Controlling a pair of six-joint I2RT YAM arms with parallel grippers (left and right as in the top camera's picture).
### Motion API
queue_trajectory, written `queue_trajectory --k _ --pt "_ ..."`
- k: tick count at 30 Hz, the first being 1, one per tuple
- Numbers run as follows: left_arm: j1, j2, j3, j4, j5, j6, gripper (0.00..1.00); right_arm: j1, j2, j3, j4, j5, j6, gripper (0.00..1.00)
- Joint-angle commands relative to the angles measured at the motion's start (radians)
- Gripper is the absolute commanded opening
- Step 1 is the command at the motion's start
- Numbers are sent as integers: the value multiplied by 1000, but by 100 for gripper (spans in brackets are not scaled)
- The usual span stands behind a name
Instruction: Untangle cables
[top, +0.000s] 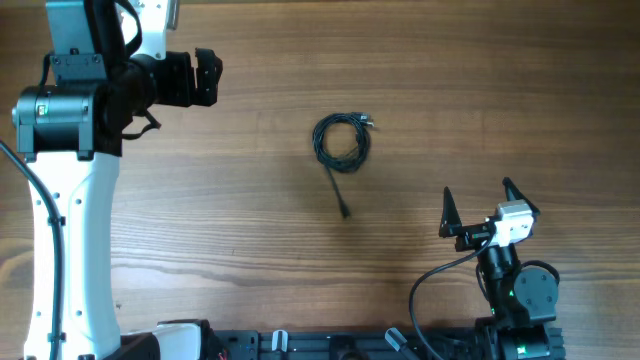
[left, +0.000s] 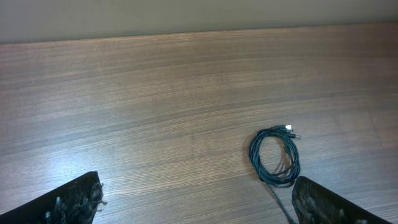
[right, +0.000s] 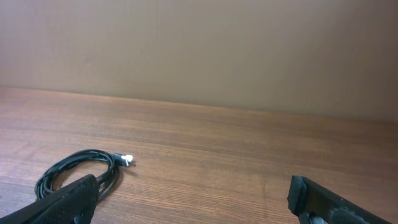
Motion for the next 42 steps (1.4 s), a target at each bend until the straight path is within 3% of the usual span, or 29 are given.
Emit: queue_trajectory --k 1,17,30,42 --pt "-4 -14 25 3 36 19 100 -6 -12 -1 2 -6 -11 100" --pt "-4 -16 25 11 60 19 100 -6 -2 5 19 -22 308 100" --pt "-4 -16 25 -2 57 19 100 -6 -2 103 2 -148 303 100" --pt "-4 -16 25 -12 57 19 100 -6 1 494 -500 45 266 100"
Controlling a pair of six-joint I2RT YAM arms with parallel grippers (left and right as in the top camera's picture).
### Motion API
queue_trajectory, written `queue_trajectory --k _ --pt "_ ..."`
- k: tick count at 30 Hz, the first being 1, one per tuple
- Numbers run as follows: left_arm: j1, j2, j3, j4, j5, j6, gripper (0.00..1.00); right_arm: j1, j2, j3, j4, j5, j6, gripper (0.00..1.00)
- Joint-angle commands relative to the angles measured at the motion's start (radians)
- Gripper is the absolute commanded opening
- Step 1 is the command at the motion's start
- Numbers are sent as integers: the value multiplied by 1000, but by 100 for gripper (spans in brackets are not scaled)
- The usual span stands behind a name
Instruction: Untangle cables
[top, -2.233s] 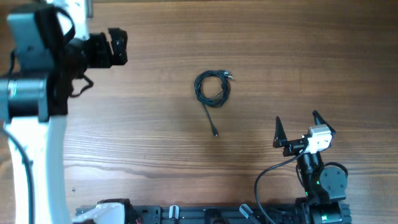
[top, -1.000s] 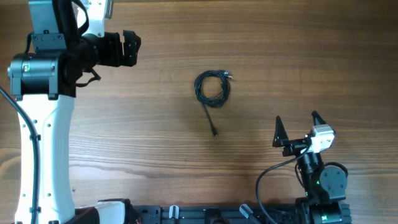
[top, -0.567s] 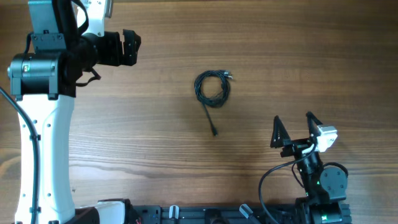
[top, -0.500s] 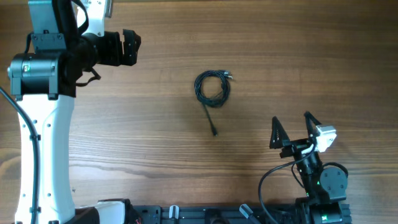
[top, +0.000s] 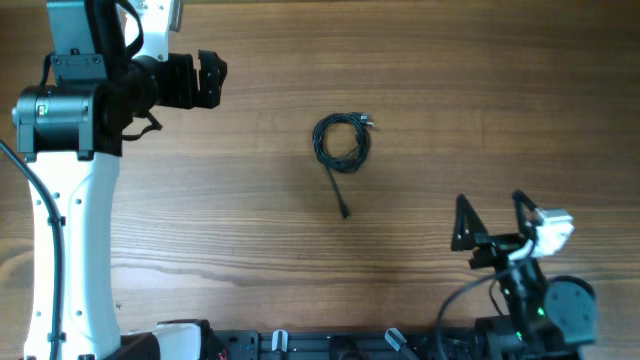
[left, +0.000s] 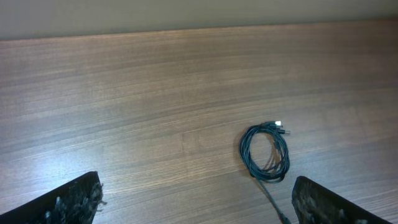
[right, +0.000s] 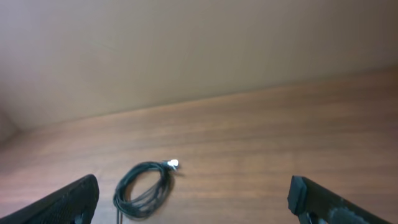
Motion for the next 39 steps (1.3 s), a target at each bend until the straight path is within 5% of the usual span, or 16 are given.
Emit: queue_trajectory --k 1,9,26,39 --pt "-4 -16 25 0 16 19 100 -5 3 178 -82 68 -30 100" --pt "-4 -16 25 -11 16 19 100 -5 194 494 -223 63 -17 100" --pt "-4 -16 25 -37 16 19 100 -5 957 1416 -678 35 -114 100" --pt "-4 -15 25 -25 15 -57 100 -5 1417 1799 -948 31 -220 100"
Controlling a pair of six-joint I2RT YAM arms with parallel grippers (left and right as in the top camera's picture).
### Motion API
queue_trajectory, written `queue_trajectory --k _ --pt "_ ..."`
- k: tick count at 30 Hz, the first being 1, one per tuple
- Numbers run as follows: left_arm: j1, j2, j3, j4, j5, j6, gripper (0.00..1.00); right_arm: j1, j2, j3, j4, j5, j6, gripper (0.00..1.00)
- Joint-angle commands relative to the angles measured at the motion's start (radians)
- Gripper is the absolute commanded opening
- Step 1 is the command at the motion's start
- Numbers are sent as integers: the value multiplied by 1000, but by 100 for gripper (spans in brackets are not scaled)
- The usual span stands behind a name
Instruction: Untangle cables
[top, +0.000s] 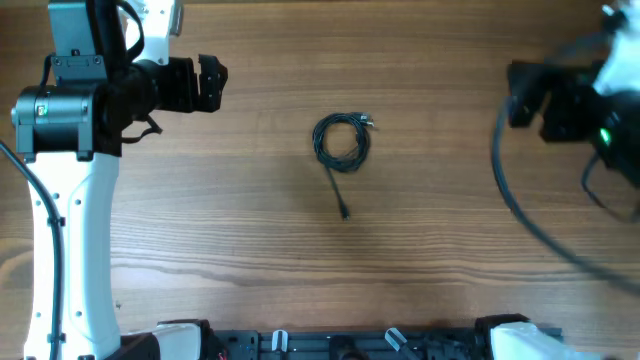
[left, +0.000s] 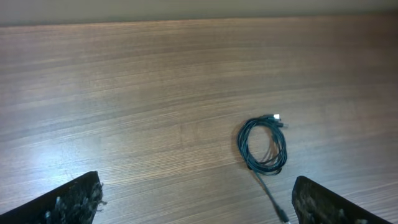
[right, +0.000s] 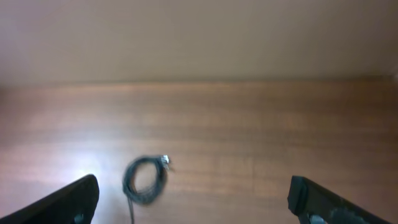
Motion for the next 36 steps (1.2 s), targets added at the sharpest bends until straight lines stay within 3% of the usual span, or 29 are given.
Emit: queue_trajectory --k 1,13,34,35,36 --pt "-4 -15 21 6 15 -39 100 -5 111 46 -24 -16 -53 100" --pt "-4 -6 21 -5 20 -43 100 -5 335 46 -27 -90 -127 100" --pt "-4 8 21 25 20 -43 100 -5 345 44 -35 -80 -128 100" --pt "-4 8 21 26 20 -43 90 -5 345 44 -34 -80 -128 100" --pt "-4 8 21 29 20 -43 63 -5 345 44 -35 -80 -128 100"
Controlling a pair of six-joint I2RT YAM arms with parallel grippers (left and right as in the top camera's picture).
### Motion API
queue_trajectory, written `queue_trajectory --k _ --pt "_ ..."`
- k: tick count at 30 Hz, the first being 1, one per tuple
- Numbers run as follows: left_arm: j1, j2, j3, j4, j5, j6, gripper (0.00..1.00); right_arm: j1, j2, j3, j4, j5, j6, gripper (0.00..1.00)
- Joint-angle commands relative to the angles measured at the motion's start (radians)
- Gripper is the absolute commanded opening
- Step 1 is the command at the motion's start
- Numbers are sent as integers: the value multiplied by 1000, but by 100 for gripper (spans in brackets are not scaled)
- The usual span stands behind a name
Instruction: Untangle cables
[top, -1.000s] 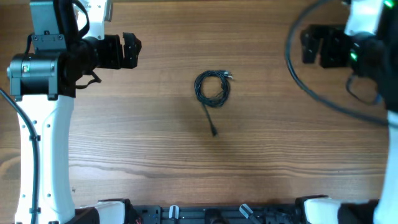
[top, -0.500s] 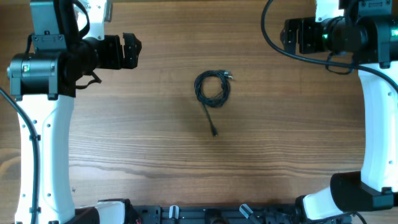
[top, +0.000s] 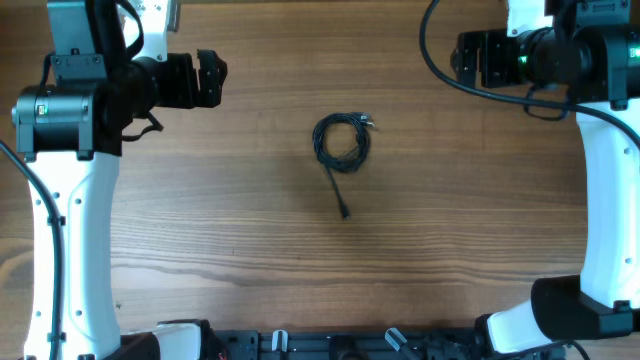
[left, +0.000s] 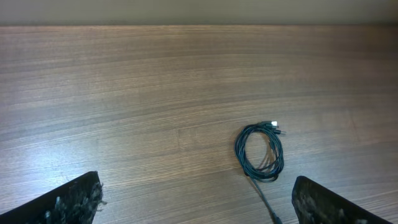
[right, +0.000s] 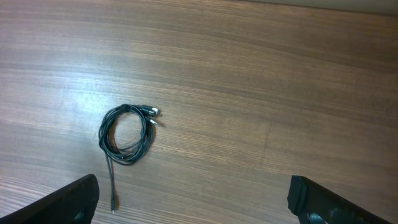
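Observation:
A thin dark cable (top: 342, 141) lies coiled in a small loop at the middle of the wooden table, with one straight tail running toward the near edge and a light plug at its far right. The coil also shows in the left wrist view (left: 259, 152) and the right wrist view (right: 127, 133). My left gripper (top: 208, 78) hangs high at the far left, open and empty (left: 194, 205). My right gripper (top: 465, 58) hangs high at the far right, open and empty (right: 193, 202). Both are well apart from the cable.
The wooden table (top: 250, 250) fills the overhead view. The white left arm (top: 70, 200) runs down the left side and the white right arm (top: 605, 200) down the right side. A dark rail (top: 340, 345) lies along the near edge.
My right arm has moved inward at the far right, and its camera now looks down on the cable from high up. The left gripper and the cable have hardly shifted.
My right gripper was low near the front right edge, open, looking across the table. Then it stood a bit further right. Then the arm was raised at the far right, blurred. Now it hangs high at the far right. The left gripper stayed high and open; the cable lay still.

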Motion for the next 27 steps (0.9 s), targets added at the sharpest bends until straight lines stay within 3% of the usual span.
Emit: queue_trajectory --k 1,2,3,4,5,6,7,8,9,10,11,12,21,27 --pt "-4 6 21 11 19 -6 43 -4 4 23 3 -16 -17 83" --pt "-4 6 21 11 19 -6 35 -4 4 23 3 -16 -18 69" --pt "-4 6 21 12 19 -6 35 -4 4 23 3 -16 -17 59" --pt "-4 6 21 13 19 -6 57 -4 6 23 6 -16 -17 59" --pt "-4 6 21 14 19 -6 76 -4 6 23 7 -16 -17 86" --pt "-4 6 21 14 19 -6 91 -4 6 23 8 -16 -18 100" --pt "-4 7 21 18 19 -6 91 -4 7 23 8 -16 -24 93" --pt "-4 7 21 19 19 -6 92 -4 7 23 11 -15 -24 77" --pt "-4 9 21 22 19 -6 95 -4 7 23 16 -15 -24 73" --pt "-4 13 21 26 20 -6 100 -4 8 23 27 -14 -24 79" --pt "-4 17 21 30 22 -6 100 -4 8 23 33 -15 -24 94" --pt "-4 26 21 35 29 -6 100 -4 10 23 43 -15 -24 100" --pt "-59 193 21 100 90 0 100 -4 30 18 117 16 -53 100" --pt "-150 288 21 175 67 97 100 -4 63 18 175 34 -48 100"
